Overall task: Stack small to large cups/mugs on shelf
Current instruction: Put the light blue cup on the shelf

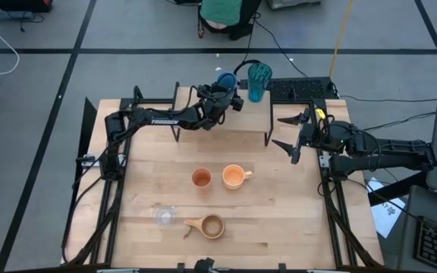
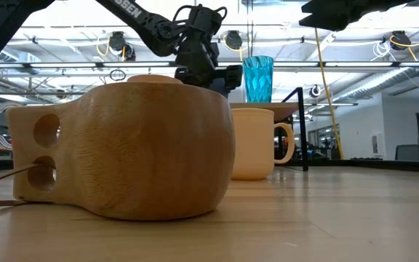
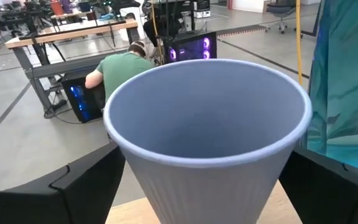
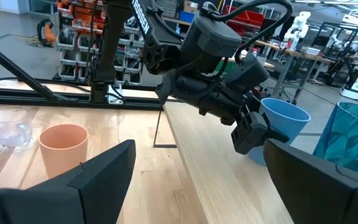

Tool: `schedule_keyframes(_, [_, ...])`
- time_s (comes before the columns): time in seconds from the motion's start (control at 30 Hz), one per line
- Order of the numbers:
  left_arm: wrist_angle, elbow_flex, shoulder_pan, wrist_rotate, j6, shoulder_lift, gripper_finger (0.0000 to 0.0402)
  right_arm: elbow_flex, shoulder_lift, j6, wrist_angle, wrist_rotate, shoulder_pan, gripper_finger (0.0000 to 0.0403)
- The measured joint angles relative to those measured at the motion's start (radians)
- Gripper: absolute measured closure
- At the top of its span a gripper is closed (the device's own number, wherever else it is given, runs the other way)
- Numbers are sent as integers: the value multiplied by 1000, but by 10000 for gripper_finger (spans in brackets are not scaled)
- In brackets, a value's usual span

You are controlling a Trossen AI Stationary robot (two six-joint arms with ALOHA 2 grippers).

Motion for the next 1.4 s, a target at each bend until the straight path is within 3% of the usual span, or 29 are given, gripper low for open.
schedule_keyframes(1.4, [27, 0, -50, -101, 177, 0, 2, -1, 0, 11, -7, -27, 0, 55])
